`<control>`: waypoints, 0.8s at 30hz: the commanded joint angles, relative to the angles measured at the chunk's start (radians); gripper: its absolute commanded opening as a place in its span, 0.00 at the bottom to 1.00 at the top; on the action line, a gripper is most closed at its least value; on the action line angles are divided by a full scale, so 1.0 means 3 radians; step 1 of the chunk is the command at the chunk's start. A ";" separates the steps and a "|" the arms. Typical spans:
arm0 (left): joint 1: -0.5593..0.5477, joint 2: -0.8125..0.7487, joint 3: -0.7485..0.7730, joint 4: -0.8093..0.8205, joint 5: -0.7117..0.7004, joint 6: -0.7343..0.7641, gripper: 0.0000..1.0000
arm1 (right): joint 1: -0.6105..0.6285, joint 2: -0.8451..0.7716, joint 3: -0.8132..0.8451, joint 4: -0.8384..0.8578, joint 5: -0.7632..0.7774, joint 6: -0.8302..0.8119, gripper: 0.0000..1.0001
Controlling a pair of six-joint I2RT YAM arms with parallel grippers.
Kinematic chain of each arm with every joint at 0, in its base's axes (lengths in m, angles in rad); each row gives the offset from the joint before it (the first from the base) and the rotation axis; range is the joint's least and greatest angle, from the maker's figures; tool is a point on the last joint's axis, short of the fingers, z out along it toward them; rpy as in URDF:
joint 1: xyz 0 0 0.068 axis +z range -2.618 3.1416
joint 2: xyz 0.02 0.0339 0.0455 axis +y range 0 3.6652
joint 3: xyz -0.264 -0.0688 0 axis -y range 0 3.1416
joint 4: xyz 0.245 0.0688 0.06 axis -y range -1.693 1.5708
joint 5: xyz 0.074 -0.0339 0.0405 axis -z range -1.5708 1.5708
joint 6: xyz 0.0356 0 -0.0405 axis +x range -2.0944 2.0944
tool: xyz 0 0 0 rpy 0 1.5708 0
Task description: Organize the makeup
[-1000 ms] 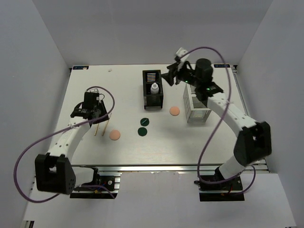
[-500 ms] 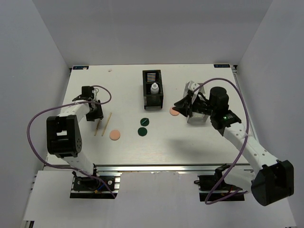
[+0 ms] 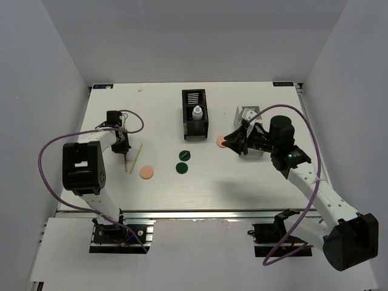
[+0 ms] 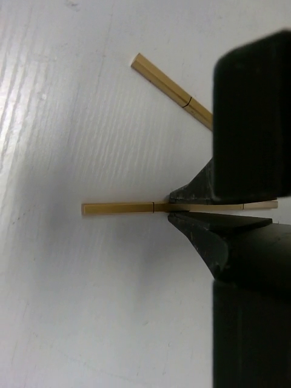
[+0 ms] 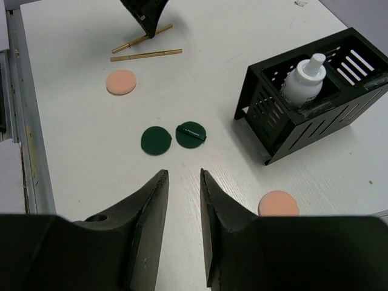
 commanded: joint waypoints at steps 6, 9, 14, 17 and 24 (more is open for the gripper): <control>0.0008 -0.0152 -0.0136 0.0156 -0.0243 0.0023 0.10 | -0.0096 -0.0047 0.0130 -0.0087 0.0012 0.0057 0.34; 0.0008 -0.0412 -0.0024 0.0110 -0.0161 -0.0109 0.07 | -0.0142 -0.0063 0.0181 -0.0138 0.0042 0.0077 0.46; -0.0058 -0.1077 0.0018 0.0431 0.0532 -0.0920 0.04 | -0.0208 -0.0093 0.0227 -0.0113 0.0395 0.0302 0.89; -0.0436 -0.1456 -0.0105 0.1014 0.0882 -0.1315 0.02 | -0.0362 -0.0073 0.0267 -0.0056 0.0548 0.0552 0.89; -0.1596 -0.1232 0.0350 0.2117 0.1071 -0.1455 0.00 | -0.1306 0.0065 0.0640 0.0128 0.0508 0.1278 0.00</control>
